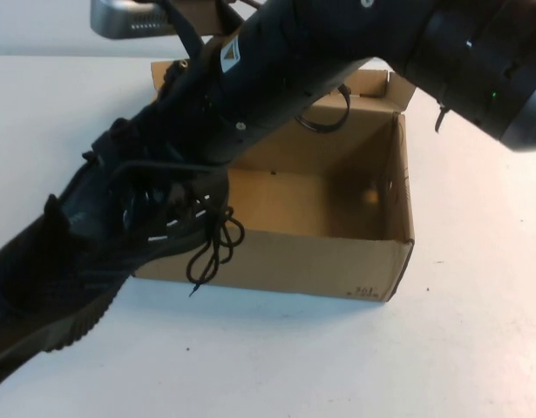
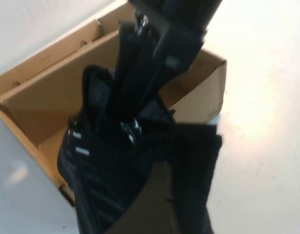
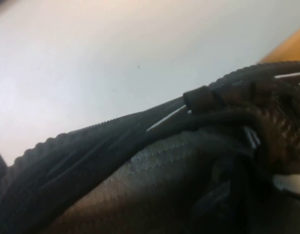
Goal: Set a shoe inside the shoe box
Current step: Hand over the shoe
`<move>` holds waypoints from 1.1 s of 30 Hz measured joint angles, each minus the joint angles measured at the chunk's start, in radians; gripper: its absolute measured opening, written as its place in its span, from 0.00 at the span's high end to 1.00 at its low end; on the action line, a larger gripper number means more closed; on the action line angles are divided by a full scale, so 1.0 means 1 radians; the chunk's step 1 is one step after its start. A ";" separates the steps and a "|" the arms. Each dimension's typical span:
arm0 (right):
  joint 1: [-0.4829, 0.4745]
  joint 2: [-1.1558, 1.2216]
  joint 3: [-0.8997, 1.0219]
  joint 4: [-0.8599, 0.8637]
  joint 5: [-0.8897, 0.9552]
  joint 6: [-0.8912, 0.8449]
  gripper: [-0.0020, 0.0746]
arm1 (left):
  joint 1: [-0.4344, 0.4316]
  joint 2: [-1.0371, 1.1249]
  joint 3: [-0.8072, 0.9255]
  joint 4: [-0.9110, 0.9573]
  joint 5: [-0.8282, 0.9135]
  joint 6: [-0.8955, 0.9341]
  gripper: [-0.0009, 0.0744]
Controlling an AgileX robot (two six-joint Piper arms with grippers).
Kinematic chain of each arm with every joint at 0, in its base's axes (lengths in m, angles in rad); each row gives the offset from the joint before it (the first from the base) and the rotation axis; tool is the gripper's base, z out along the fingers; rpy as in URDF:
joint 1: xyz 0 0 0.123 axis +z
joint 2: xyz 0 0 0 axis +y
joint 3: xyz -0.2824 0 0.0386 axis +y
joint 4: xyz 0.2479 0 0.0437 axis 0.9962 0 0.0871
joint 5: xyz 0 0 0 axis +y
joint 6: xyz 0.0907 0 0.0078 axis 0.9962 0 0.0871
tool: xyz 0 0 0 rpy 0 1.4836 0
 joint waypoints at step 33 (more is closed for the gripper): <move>-0.007 0.003 -0.029 0.097 -0.004 -0.011 0.96 | 0.000 0.223 0.000 0.094 -0.038 -0.018 0.33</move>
